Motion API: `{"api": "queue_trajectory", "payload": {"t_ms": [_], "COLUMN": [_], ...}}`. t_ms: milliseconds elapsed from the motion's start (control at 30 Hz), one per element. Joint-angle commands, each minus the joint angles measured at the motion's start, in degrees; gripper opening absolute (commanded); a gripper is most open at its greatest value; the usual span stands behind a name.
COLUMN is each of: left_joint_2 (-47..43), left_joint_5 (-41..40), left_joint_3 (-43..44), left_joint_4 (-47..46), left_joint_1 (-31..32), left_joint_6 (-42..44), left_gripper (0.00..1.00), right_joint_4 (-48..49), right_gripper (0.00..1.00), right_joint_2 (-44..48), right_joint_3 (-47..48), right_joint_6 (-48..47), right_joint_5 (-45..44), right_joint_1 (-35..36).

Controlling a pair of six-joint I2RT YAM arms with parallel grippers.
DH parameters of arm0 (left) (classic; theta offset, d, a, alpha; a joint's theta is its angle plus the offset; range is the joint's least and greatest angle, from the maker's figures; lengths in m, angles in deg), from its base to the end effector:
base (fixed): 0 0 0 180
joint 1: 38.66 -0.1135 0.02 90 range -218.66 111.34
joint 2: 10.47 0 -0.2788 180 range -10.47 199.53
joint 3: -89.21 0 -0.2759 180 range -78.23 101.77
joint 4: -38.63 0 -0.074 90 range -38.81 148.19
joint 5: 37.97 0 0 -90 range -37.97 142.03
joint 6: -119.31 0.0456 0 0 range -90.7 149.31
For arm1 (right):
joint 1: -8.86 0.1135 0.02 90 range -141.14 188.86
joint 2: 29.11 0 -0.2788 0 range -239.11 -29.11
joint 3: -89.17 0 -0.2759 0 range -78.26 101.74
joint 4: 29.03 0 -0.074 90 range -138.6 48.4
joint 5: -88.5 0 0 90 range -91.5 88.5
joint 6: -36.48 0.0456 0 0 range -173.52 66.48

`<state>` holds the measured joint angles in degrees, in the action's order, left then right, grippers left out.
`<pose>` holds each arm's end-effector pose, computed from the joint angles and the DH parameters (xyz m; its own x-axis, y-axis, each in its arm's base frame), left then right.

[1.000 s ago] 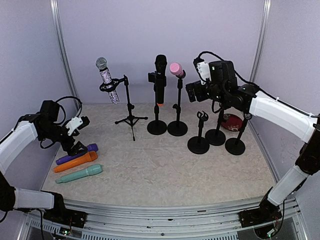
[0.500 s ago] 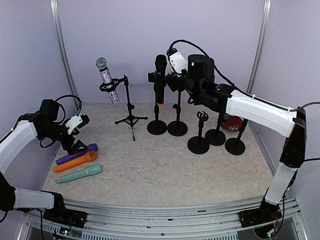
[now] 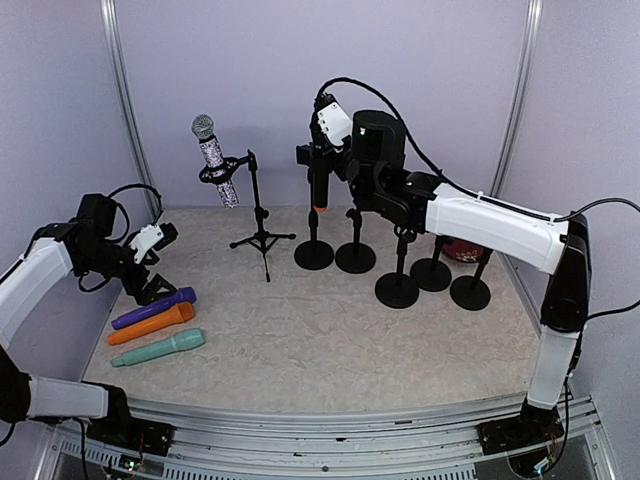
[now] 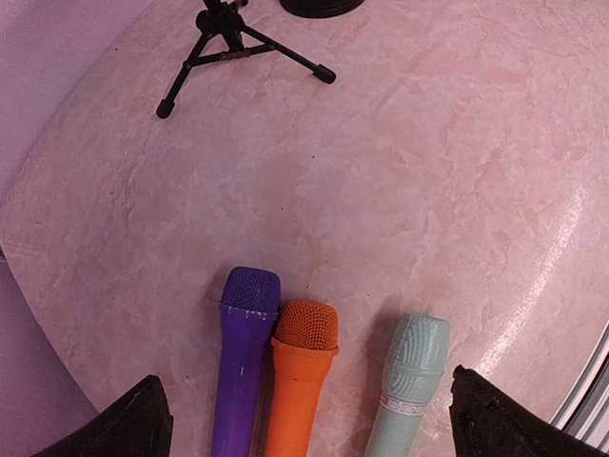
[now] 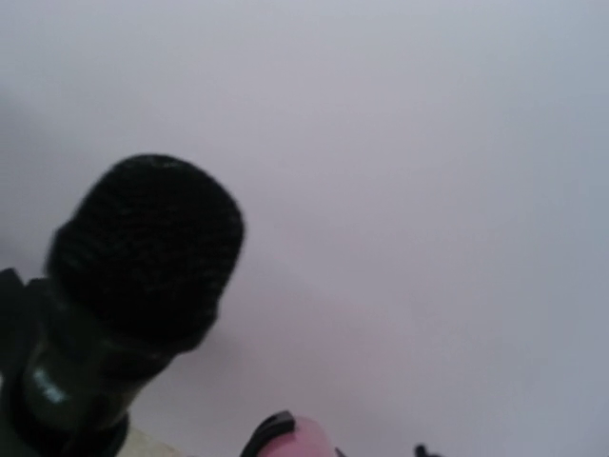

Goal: Remove the microphone from the stand

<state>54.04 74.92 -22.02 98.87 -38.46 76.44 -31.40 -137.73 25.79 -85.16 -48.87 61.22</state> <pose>0.2400 -0.0186 0.2895 -0.4020 0.6766 -0.6169 0.7577 0.6241 0.1907 0.3237 0.3648 0.4264 0.0978 -0.4550 -0.8851 -0.0445 0.8865 -0.4606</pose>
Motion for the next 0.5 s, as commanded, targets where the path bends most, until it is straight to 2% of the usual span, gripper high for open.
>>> {"api": "queue_trajectory", "payload": {"t_ms": [0,67,467], "left_joint_2": [0.38,0.82,2.34], "left_joint_5": [4.06,5.01,9.61], "left_joint_3": [2.85,3.47,5.47], "left_joint_4": [-0.57,-0.79,-2.36], "left_joint_1": [0.64,0.88,3.36], "left_joint_6": [-3.16,-4.17,-9.62], "left_gripper": [0.99,0.99,0.99], "right_joint_4": [1.63,-1.34,-5.05], "right_gripper": [0.06,0.00,0.00], "right_joint_2": [4.67,6.31,13.16], "right_joint_3": [-0.40,-0.52,-6.62], "right_joint_6": [0.97,3.92,14.14], "right_joint_5": [-1.26,0.17,7.66], "right_joint_1": [2.78,3.73,11.57]}}
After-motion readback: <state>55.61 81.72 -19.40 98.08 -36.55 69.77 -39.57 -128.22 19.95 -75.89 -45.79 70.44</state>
